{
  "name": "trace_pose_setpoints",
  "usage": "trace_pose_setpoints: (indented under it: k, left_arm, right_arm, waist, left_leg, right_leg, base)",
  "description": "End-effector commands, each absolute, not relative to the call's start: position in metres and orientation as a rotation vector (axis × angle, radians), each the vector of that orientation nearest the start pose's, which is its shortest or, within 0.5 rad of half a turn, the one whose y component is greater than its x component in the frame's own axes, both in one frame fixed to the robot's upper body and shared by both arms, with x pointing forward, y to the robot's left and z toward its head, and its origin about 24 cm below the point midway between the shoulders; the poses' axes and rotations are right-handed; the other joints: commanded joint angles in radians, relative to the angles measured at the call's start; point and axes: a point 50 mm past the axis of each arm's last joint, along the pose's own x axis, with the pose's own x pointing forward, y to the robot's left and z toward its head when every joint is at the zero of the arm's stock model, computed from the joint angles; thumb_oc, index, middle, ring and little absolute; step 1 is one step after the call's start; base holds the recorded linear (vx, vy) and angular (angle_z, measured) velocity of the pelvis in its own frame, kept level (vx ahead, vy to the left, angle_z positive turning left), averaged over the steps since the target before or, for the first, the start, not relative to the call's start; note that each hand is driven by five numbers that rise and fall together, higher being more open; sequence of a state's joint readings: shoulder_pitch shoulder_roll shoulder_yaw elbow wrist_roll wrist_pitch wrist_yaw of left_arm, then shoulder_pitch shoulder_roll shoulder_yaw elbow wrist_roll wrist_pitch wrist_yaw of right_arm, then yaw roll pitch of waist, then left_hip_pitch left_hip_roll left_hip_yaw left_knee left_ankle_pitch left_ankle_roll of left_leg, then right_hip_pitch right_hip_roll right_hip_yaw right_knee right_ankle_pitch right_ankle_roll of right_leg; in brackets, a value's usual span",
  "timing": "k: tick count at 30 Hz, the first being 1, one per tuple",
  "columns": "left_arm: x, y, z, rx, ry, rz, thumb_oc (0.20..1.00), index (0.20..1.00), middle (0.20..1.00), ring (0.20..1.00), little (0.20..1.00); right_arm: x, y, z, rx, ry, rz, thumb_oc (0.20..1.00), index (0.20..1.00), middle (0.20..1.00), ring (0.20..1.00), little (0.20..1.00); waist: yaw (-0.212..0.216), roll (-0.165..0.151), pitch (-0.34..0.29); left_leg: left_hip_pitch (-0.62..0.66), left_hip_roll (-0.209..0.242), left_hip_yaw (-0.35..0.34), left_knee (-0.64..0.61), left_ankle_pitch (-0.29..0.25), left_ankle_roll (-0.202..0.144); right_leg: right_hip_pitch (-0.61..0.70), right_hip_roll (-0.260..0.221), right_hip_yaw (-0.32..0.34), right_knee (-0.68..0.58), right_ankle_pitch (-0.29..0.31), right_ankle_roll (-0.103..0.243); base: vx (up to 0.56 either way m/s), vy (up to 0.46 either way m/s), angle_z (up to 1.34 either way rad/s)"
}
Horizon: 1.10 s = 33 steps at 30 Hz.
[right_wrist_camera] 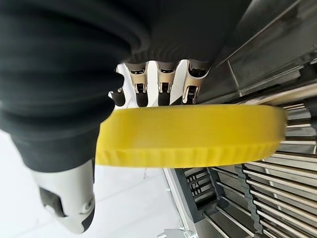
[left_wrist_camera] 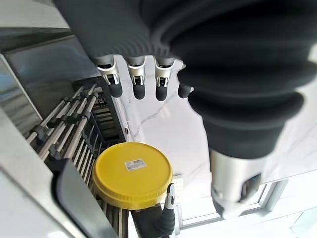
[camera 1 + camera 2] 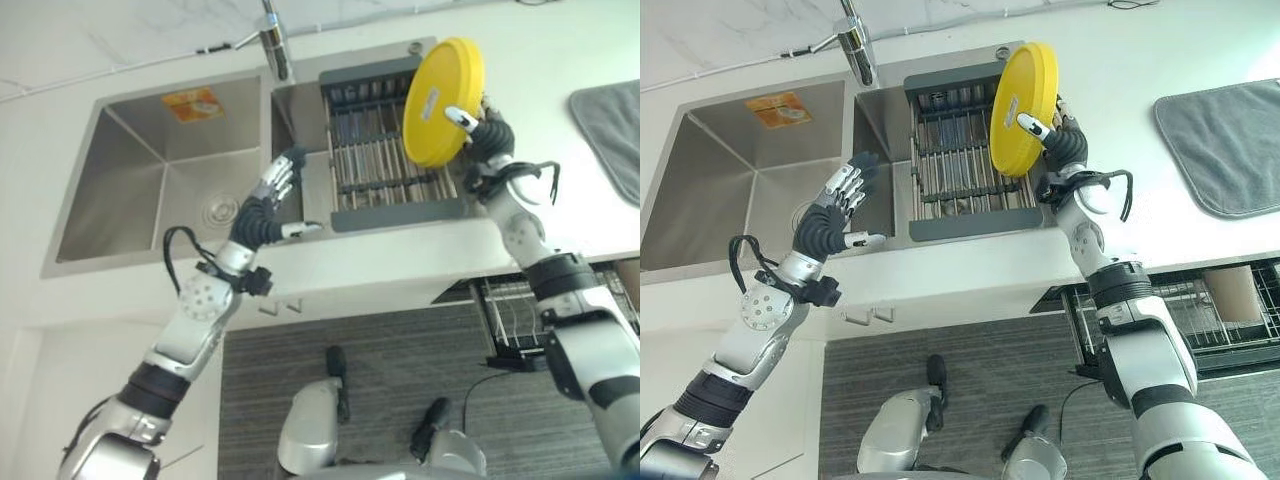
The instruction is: Place the dishes in the dishwasher.
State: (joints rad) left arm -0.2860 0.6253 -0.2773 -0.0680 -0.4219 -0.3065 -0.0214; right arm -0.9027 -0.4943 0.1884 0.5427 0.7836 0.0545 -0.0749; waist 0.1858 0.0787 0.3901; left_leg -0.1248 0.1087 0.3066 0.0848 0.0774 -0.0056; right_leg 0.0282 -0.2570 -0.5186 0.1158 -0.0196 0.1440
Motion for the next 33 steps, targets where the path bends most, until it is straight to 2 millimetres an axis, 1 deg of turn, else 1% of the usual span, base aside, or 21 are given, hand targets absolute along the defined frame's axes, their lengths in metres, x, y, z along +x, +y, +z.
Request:
trace_pose_setpoints:
  k: [1, 3, 6, 7, 10, 11, 14, 15, 16, 17, 19, 22, 23, 25, 26, 27, 30, 32, 33]
  left_arm:
    - [0.275, 0.163, 0.169, 0.122, -0.605, -0.410, 1.000, 1.000, 1.000, 1.000, 1.000]
    - [0.275, 0.159, 0.170, 0.111, -0.617, -0.414, 1.000, 1.000, 1.000, 1.000, 1.000]
    - [0.276, 0.156, 0.171, 0.112, -0.625, -0.419, 1.000, 1.000, 1.000, 1.000, 1.000]
    - [0.276, 0.154, 0.172, 0.108, -0.632, -0.415, 1.000, 1.000, 1.000, 1.000, 1.000]
    - [0.277, 0.152, 0.173, 0.107, -0.640, -0.414, 1.000, 1.000, 1.000, 1.000, 1.000]
    - [0.278, 0.150, 0.173, 0.106, -0.639, -0.417, 1.000, 1.000, 1.000, 1.000, 1.000]
    - [0.279, 0.147, 0.173, 0.098, -0.634, -0.423, 1.000, 1.000, 1.000, 1.000, 1.000]
    - [0.279, 0.147, 0.173, 0.094, -0.634, -0.425, 1.000, 1.000, 1.000, 1.000, 1.000]
    - [0.279, 0.146, 0.173, 0.091, -0.633, -0.426, 1.000, 1.000, 1.000, 1.000, 1.000]
    - [0.279, 0.146, 0.172, 0.087, -0.632, -0.428, 1.000, 1.000, 1.000, 1.000, 1.000]
    - [0.279, 0.145, 0.171, 0.084, -0.632, -0.436, 1.000, 1.000, 1.000, 1.000, 1.000]
    - [0.278, 0.143, 0.170, 0.079, -0.631, -0.446, 1.000, 1.000, 1.000, 1.000, 1.000]
    - [0.279, 0.141, 0.171, 0.071, -0.630, -0.458, 1.000, 1.000, 1.000, 1.000, 1.000]
    - [0.279, 0.140, 0.172, 0.066, -0.629, -0.464, 1.000, 1.000, 1.000, 1.000, 1.000]
    - [0.279, 0.140, 0.172, 0.066, -0.629, -0.464, 1.000, 1.000, 1.000, 1.000, 1.000]
    - [0.278, 0.141, 0.171, 0.060, -0.626, -0.468, 1.000, 1.000, 1.000, 1.000, 1.000]
    - [0.277, 0.139, 0.169, 0.044, -0.618, -0.477, 1.000, 1.000, 1.000, 1.000, 1.000]
    - [0.277, 0.139, 0.168, 0.039, -0.616, -0.482, 1.000, 1.000, 1.000, 1.000, 1.000]
    - [0.276, 0.139, 0.166, 0.035, -0.613, -0.485, 1.000, 1.000, 1.000, 1.000, 1.000]
  right_arm:
    - [0.388, -0.179, 0.244, 0.101, -0.331, 0.121, 1.000, 1.000, 1.000, 1.000, 1.000]
    - [0.389, -0.174, 0.257, 0.050, -0.361, 0.085, 1.000, 1.000, 1.000, 1.000, 1.000]
    - [0.390, -0.172, 0.267, -0.007, -0.381, 0.060, 1.000, 1.000, 1.000, 1.000, 1.000]
    - [0.390, -0.169, 0.269, -0.045, -0.397, 0.053, 1.000, 1.000, 1.000, 1.000, 1.000]
    - [0.389, -0.165, 0.273, -0.073, -0.405, 0.034, 1.000, 1.000, 1.000, 1.000, 1.000]
    - [0.390, -0.164, 0.276, -0.100, -0.422, 0.005, 1.000, 1.000, 1.000, 1.000, 1.000]
    - [0.390, -0.167, 0.283, -0.114, -0.448, -0.064, 1.000, 1.000, 1.000, 1.000, 1.000]
    - [0.391, -0.169, 0.287, -0.148, -0.463, -0.091, 0.661, 0.661, 0.661, 0.661, 0.661]
    - [0.391, -0.170, 0.288, -0.171, -0.470, -0.107, 0.420, 0.420, 0.420, 0.420, 0.420]
    - [0.391, -0.172, 0.291, -0.195, -0.484, -0.129, 0.200, 0.200, 0.200, 0.200, 0.200]
    - [0.392, -0.176, 0.293, -0.236, -0.499, -0.167, 0.200, 0.200, 0.200, 0.200, 0.200]
    - [0.392, -0.181, 0.297, -0.245, -0.513, -0.214, 0.200, 0.200, 0.200, 0.200, 0.200]
    - [0.394, -0.189, 0.301, -0.216, -0.536, -0.285, 0.200, 0.200, 0.200, 0.200, 0.200]
    - [0.394, -0.196, 0.302, -0.186, -0.545, -0.320, 0.200, 0.200, 0.200, 0.200, 0.200]
    - [0.394, -0.196, 0.302, -0.186, -0.545, -0.320, 0.200, 0.200, 0.200, 0.200, 0.200]
    - [0.392, -0.200, 0.304, -0.147, -0.572, -0.351, 0.200, 0.200, 0.200, 0.200, 0.200]
    - [0.391, -0.202, 0.304, -0.116, -0.600, -0.348, 0.200, 0.200, 0.200, 0.200, 0.200]
    - [0.389, -0.201, 0.304, -0.074, -0.622, -0.316, 0.200, 0.200, 0.200, 0.200, 0.200]
    - [0.388, -0.200, 0.304, -0.015, -0.641, -0.292, 0.200, 0.200, 0.200, 0.200, 0.200]
  waist:
    - [0.034, -0.008, -0.032]
    - [0.038, -0.004, -0.020]
    - [0.041, -0.002, -0.010]
    - [0.040, -0.002, -0.005]
    - [0.042, -0.002, 0.002]
    - [0.043, -0.002, 0.006]
    - [0.047, 0.001, 0.009]
    - [0.049, 0.003, 0.011]
    - [0.050, 0.004, 0.011]
    - [0.052, 0.005, 0.012]
    - [0.055, 0.006, 0.013]
    - [0.060, 0.008, 0.015]
    - [0.063, 0.013, 0.017]
    - [0.066, 0.016, 0.019]
    - [0.066, 0.016, 0.019]
    - [0.066, 0.018, 0.019]
    - [0.066, 0.022, 0.015]
    - [0.064, 0.023, 0.011]
    - [0.064, 0.022, 0.007]
  left_leg:
    - [0.014, 0.010, -0.091, 0.013, -0.081, -0.055]
    - [0.003, 0.009, -0.095, 0.022, -0.083, -0.052]
    - [-0.009, 0.007, -0.096, 0.035, -0.086, -0.049]
    - [-0.012, 0.005, -0.097, 0.036, -0.086, -0.046]
    - [-0.016, 0.005, -0.096, 0.040, -0.088, -0.043]
    - [-0.017, 0.005, -0.096, 0.040, -0.088, -0.042]
    - [-0.022, 0.004, -0.099, 0.042, -0.088, -0.041]
    - [-0.024, 0.003, -0.101, 0.042, -0.089, -0.041]
    - [-0.025, 0.003, -0.101, 0.042, -0.089, -0.041]
    - [-0.025, 0.003, -0.101, 0.041, -0.088, -0.040]
    - [-0.025, 0.004, -0.102, 0.039, -0.088, -0.040]
    - [-0.027, 0.005, -0.103, 0.040, -0.087, -0.040]
    - [-0.028, 0.007, -0.104, 0.037, -0.086, -0.040]
    - [-0.027, 0.009, -0.105, 0.031, -0.083, -0.042]
    - [-0.027, 0.009, -0.105, 0.031, -0.083, -0.042]
    - [-0.025, 0.010, -0.104, 0.029, -0.082, -0.043]
    - [-0.020, 0.008, -0.104, 0.024, -0.083, -0.044]
    - [-0.017, 0.009, -0.103, 0.022, -0.083, -0.044]
    - [-0.013, 0.009, -0.100, 0.018, -0.082, -0.044]
  right_leg:
    - [-0.080, -0.071, 0.033, 0.158, -0.089, 0.017]
    - [-0.097, -0.079, 0.034, 0.177, -0.090, 0.016]
    - [-0.112, -0.086, 0.036, 0.196, -0.091, 0.016]
    - [-0.120, -0.089, 0.038, 0.204, -0.092, 0.017]
    - [-0.127, -0.094, 0.037, 0.216, -0.093, 0.018]
    - [-0.130, -0.097, 0.037, 0.219, -0.091, 0.019]
    - [-0.135, -0.101, 0.036, 0.224, -0.091, 0.021]
    - [-0.137, -0.103, 0.037, 0.225, -0.090, 0.023]
    - [-0.138, -0.104, 0.037, 0.225, -0.090, 0.023]
    - [-0.137, -0.105, 0.035, 0.224, -0.089, 0.024]
    - [-0.138, -0.108, 0.033, 0.223, -0.086, 0.026]
    - [-0.138, -0.111, 0.030, 0.224, -0.084, 0.027]
    - [-0.141, -0.116, 0.029, 0.227, -0.082, 0.030]
    - [-0.139, -0.117, 0.028, 0.225, -0.080, 0.032]
    - [-0.139, -0.117, 0.028, 0.225, -0.080, 0.032]
    - [-0.138, -0.119, 0.026, 0.223, -0.078, 0.033]
    - [-0.137, -0.121, 0.027, 0.222, -0.076, 0.033]
    - [-0.138, -0.124, 0.027, 0.223, -0.075, 0.034]
    - [-0.134, -0.124, 0.026, 0.219, -0.074, 0.034]
  base:
    - [-0.01, 0.007, 0.16]
    - [-0.04, 0.043, 0.13]
    - [-0.03, 0.057, 0.03]
    - [-0.03, 0.045, 0.05]
    - [-0.03, 0.024, 0.03]
    - [-0.03, 0.035, 0.03]
    - [-0.02, 0.019, 0.01]
    - [-0.03, 0.026, 0.01]
    - [-0.03, 0.027, 0.00]
    - [0.00, 0.000, 0.00]
    - [0.00, 0.000, 0.00]
    - [-0.02, 0.011, 0.00]
    - [-0.07, 0.034, 0.00]
    - [-0.05, 0.018, 0.01]
    - [-0.04, 0.003, 0.02]
    - [0.00, 0.000, 0.00]
    - [-0.03, 0.031, 0.00]
    - [0.00, 0.000, 0.00]
    - [0.00, 0.000, 0.00]
